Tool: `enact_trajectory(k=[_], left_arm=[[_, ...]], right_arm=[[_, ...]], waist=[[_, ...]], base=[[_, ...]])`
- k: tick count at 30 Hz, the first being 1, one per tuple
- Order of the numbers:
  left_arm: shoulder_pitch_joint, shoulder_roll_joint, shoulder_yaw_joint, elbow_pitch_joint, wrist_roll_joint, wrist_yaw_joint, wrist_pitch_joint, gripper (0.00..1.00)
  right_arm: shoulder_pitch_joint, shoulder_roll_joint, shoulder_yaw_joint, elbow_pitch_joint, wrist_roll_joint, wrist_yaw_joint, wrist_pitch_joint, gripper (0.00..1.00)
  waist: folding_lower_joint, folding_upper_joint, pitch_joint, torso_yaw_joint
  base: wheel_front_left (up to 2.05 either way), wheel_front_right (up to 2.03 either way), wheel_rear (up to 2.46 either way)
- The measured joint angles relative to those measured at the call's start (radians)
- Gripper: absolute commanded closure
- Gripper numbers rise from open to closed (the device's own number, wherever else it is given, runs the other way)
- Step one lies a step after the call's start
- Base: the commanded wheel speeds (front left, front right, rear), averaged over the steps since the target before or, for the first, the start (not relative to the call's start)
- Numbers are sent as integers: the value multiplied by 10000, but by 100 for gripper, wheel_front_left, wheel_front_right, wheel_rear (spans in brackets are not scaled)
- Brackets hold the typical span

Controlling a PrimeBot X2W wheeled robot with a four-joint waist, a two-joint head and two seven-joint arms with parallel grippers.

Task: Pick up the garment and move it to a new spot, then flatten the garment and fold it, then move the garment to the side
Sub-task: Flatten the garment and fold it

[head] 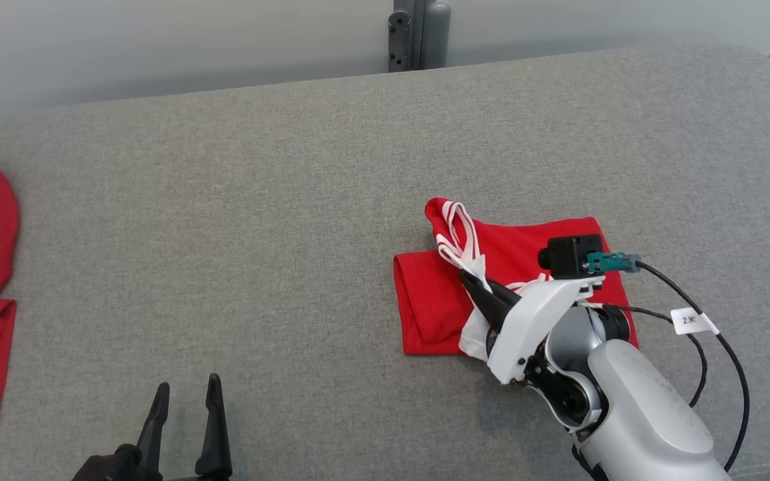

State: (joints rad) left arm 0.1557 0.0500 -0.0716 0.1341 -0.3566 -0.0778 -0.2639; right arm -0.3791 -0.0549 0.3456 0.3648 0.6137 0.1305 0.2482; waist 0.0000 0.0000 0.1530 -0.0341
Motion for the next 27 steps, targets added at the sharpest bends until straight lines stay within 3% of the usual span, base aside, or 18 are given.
enact_trajectory(k=[4, 5, 6, 7, 11, 15, 18, 22, 27], left_arm=[[33, -2, -63, 29, 10, 0, -2, 0], [46, 0, -71, 48, 27, -2, -2, 0], [72, -2, -79, 63, 59, -2, -2, 0], [97, -2, -77, 81, 73, -2, -2, 0], [225, -2, -50, 151, 251, -12, -2, 0], [455, 0, 50, 119, 249, 4, -2, 0], [632, 0, 71, 82, 222, 79, -2, 0], [797, 0, 23, 102, 17, 182, -2, 0], [892, -2, 29, 150, -63, 251, -2, 0]], right_arm=[[-272, 31, 320, 362, 207, -2, -391, 100], [-326, 35, 416, 445, 272, 0, -527, 75], [-359, 38, 506, 495, 380, 0, -713, 10], [-377, 40, 573, 573, 403, 0, -888, 0], [-361, 33, 608, 491, -77, 0, -1825, 0], [169, -569, 232, -518, -911, 8, -2922, 0], [991, -1248, -759, -1112, -1661, 0, -3678, 0], [2146, -1490, -2274, -1369, -2615, 4, -4330, 0], [3345, -1271, -3824, -1542, -4119, 2, -4986, 0]], waist=[[0, 0, -33, -192], [0, 0, -44, -244], [0, 0, -58, -299], [0, 0, -74, -352], [0, 0, -198, -548], [0, 0, -365, -671], [0, 0, -507, -776], [0, 0, -750, -898], [0, 0, -1134, -998]], base=[[0, 0, 0], [0, 0, 0], [0, 0, 0], [0, 0, 0], [0, 0, 0], [0, 0, 0], [0, 0, 0], [0, 0, 0], [0, 0, 0]])
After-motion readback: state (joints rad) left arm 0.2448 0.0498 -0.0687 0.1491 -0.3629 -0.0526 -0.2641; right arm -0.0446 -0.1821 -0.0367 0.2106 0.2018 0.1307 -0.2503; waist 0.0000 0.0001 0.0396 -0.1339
